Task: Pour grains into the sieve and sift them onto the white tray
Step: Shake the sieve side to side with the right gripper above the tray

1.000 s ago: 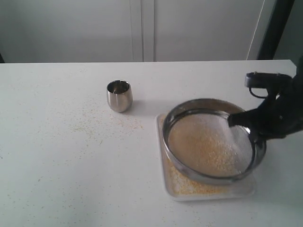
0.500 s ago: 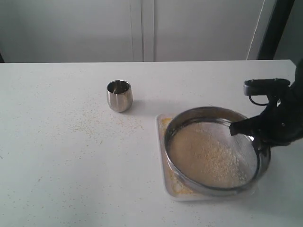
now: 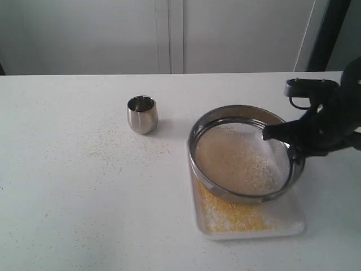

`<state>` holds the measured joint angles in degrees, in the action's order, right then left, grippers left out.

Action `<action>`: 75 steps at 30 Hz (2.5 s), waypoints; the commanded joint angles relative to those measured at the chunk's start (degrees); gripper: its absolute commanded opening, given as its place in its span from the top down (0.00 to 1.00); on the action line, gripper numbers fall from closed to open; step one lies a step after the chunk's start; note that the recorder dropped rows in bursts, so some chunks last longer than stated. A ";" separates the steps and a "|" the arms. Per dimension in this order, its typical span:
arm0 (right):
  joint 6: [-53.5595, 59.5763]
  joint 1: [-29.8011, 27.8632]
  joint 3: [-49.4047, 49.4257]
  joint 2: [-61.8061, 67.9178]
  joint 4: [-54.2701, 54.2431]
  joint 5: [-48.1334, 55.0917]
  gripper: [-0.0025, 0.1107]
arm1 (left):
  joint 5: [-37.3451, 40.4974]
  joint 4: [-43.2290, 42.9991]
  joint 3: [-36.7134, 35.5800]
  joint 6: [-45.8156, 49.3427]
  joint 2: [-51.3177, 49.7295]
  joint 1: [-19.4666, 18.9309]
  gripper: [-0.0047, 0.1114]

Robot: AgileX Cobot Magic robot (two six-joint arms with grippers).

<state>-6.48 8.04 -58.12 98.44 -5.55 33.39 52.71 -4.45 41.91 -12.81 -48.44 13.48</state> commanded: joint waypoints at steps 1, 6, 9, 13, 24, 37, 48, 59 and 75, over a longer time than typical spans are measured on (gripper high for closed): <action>0.88 -0.72 -2.94 0.21 1.37 11.92 0.98 | 0.81 0.10 -0.23 0.15 0.44 -0.17 0.96; -0.21 -0.72 1.00 -4.26 0.35 -6.71 0.98 | 0.81 0.10 -0.23 0.15 0.44 -0.17 0.96; -0.46 -0.99 -10.91 5.19 -0.22 6.84 0.98 | 0.70 0.10 -0.23 0.15 0.44 -0.17 0.96; 1.80 -1.14 -11.99 4.14 0.54 18.41 0.98 | 0.70 0.10 -0.23 0.15 0.44 -0.17 0.96; 3.16 -1.21 -6.35 -0.91 4.19 13.79 0.98 | 0.70 0.10 -0.23 0.15 0.44 -0.17 0.96; 3.46 -1.30 -9.42 6.83 -2.99 16.02 0.98 | 0.70 0.10 -0.23 0.15 0.44 -0.17 0.96; 4.11 -1.78 -13.05 10.30 -4.88 12.44 0.98 | 0.70 0.10 -0.23 0.15 0.44 -0.17 0.96; 3.59 -1.78 -13.35 7.81 -4.33 12.11 0.98 | 0.70 0.10 -0.23 0.15 0.44 -0.17 0.96; 1.43 -1.83 -6.81 -1.99 4.86 10.25 0.98 | 0.70 0.10 -0.23 0.15 0.44 -0.17 0.96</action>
<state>-6.04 6.28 -69.44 103.40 -1.83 45.55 52.71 -4.45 41.91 -12.81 -48.44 13.48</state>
